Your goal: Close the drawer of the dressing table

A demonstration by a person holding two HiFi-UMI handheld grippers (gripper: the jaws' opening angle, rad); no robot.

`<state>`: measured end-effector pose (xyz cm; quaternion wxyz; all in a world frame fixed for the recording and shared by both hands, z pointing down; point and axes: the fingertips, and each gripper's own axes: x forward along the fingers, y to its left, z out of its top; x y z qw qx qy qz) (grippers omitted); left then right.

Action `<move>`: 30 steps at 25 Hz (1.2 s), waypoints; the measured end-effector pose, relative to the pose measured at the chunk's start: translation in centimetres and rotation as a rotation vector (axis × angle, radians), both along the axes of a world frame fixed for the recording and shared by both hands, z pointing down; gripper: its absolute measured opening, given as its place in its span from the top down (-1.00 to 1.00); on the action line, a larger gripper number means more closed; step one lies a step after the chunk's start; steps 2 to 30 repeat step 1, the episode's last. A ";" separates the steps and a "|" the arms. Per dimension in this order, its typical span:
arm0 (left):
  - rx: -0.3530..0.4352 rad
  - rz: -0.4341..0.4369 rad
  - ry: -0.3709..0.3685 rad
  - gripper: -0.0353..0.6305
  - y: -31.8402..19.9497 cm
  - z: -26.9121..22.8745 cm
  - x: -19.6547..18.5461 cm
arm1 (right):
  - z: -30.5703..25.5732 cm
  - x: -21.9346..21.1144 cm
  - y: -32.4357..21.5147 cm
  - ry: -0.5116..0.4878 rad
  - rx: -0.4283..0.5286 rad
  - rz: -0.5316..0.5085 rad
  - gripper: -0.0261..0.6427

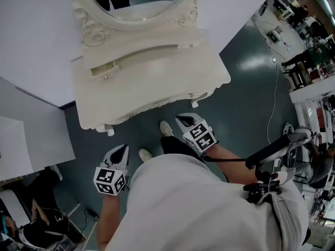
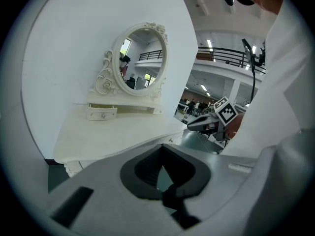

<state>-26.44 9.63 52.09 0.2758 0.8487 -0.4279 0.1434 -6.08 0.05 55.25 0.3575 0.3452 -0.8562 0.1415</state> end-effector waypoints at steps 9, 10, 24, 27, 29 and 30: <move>-0.005 0.011 -0.002 0.89 0.1 0.2 0.1 | 0.0 0.2 0.5 0.007 -0.004 0.000 0.93; -0.005 0.011 -0.002 0.89 0.1 0.2 0.1 | 0.0 0.2 0.5 0.007 -0.004 0.000 0.93; -0.005 0.011 -0.002 0.89 0.1 0.2 0.1 | 0.0 0.2 0.5 0.007 -0.004 0.000 0.93; -0.005 0.011 -0.002 0.89 0.1 0.2 0.1 | 0.0 0.2 0.5 0.007 -0.004 0.000 0.93; -0.005 0.011 -0.002 0.89 0.1 0.2 0.1 | 0.0 0.2 0.5 0.007 -0.004 0.000 0.93; -0.005 0.011 -0.002 0.89 0.1 0.2 0.1 | 0.0 0.2 0.5 0.007 -0.004 0.000 0.93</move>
